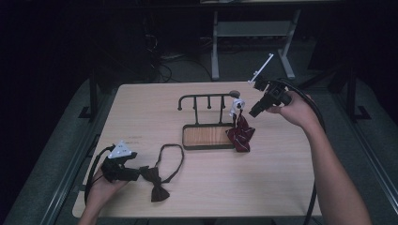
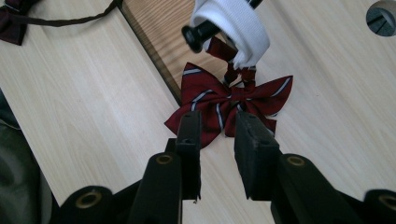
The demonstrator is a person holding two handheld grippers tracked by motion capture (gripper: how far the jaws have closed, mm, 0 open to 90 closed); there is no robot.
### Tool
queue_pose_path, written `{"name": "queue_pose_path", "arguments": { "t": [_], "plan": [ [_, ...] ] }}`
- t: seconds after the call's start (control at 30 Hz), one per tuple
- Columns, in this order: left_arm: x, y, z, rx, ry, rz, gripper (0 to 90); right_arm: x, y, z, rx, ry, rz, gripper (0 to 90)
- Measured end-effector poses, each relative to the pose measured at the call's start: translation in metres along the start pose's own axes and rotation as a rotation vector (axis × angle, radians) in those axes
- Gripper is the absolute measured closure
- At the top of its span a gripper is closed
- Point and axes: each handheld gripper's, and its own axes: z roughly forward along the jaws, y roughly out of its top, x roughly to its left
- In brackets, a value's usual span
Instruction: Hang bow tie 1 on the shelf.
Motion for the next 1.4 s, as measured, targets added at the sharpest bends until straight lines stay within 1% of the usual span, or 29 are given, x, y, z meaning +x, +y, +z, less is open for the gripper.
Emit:
{"name": "queue_pose_path", "arguments": {
  "t": [0.2, 0.3, 0.4, 0.53, 0.6, 0.8, 0.87, 0.93, 1.0, 1.17, 1.27, 1.4],
  "plan": [
    [0.000, 0.000, 0.000, 0.001, 0.001, 0.007, 26.4, 0.006, -0.008, 0.004, -0.001, 0.011, -0.020, 66.9],
    [-0.001, 0.001, 0.001, -0.001, -0.001, 0.003, 26.4, 0.010, -0.015, 0.006, -0.007, 0.013, -0.028, 64.3],
    [-0.001, 0.001, 0.001, 0.006, -0.002, 0.010, 26.2, 0.012, -0.024, 0.009, -0.023, 0.023, -0.032, 61.7],
    [-0.002, 0.000, 0.002, 0.007, -0.004, 0.009, 26.2, 0.012, -0.033, 0.015, -0.020, 0.028, -0.028, 58.9],
    [-0.002, 0.001, 0.001, 0.003, -0.002, 0.004, 26.3, 0.012, -0.037, 0.018, -0.016, 0.030, -0.018, 57.6],
    [-0.003, 0.002, 0.001, 0.006, -0.001, 0.007, 26.2, 0.011, -0.050, 0.023, -0.030, 0.032, 0.003, 54.2],
    [-0.003, 0.002, 0.001, -0.001, 0.001, 0.006, 26.2, 0.011, -0.055, 0.026, -0.038, 0.037, 0.003, 53.9],
    [-0.003, 0.002, 0.000, 0.003, 0.003, 0.008, 26.2, 0.011, -0.059, 0.029, -0.043, 0.042, 0.012, 53.2],
    [-0.003, 0.002, -0.001, 0.002, 0.005, 0.005, 26.2, 0.011, -0.063, 0.031, -0.047, 0.047, 0.010, 52.4],
    [-0.004, 0.003, 0.000, -0.005, 0.008, 0.007, 26.2, 0.014, -0.072, 0.036, -0.067, 0.044, 0.005, 50.1],
    [-0.004, 0.003, 0.001, 0.003, 0.003, 0.009, 26.2, 0.015, -0.077, 0.040, -0.066, 0.041, 0.008, 48.7],
    [-0.005, 0.004, 0.000, -0.005, 0.004, 0.009, 26.2, 0.016, -0.082, 0.043, -0.075, 0.042, 0.008, 47.3]
  ]
}}
